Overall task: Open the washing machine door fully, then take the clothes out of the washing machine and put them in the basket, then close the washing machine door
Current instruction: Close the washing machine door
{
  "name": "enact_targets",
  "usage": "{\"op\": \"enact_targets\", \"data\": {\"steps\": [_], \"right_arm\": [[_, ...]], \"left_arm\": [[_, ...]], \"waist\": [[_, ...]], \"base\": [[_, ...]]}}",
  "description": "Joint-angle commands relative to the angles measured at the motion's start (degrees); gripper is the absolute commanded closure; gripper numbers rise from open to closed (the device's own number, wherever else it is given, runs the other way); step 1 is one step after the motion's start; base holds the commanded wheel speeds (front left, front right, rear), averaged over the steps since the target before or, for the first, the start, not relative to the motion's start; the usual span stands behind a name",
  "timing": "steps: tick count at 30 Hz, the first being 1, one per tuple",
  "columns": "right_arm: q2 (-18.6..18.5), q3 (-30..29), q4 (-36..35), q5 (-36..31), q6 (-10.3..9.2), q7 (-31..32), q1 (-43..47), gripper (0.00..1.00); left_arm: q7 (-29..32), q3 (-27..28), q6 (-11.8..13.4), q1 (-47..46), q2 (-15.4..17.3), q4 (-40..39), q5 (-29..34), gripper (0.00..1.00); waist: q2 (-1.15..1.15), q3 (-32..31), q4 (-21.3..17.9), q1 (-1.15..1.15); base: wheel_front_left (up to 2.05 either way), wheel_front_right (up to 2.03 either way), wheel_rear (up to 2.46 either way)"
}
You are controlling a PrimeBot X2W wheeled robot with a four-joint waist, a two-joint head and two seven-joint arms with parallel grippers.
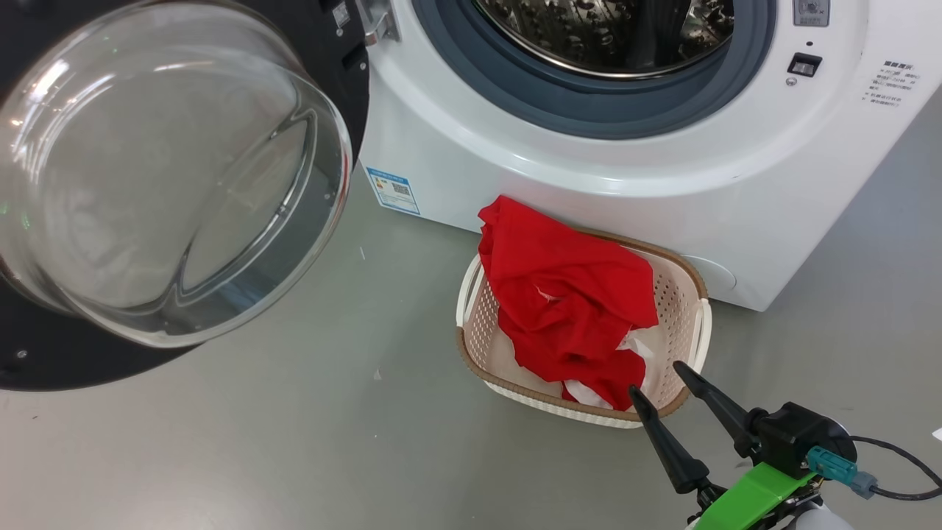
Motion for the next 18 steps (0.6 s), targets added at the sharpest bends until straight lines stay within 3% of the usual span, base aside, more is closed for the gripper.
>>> {"op": "enact_targets", "data": {"steps": [1, 18], "right_arm": [[-0.69, 1.28, -1.42, 0.21, 0.35, -0.36, -1.52, 0.00], [0.10, -0.06, -1.33, 0.14, 0.35, -0.36, -1.46, 0.00]], "left_arm": [[2.08, 0.41, -0.34, -1.08, 3.99, -1.33, -0.90, 1.00], [15.00, -3.46, -0.34, 3.61, 3.77, -8.19, -8.34, 1.00]], "waist": [[0.00, 0.48, -0.30, 0.00], [0.00, -0.93, -0.08, 0.00]], "base": [[0.00, 0.00, 0.00], [0.00, 0.00, 0.00]]}}
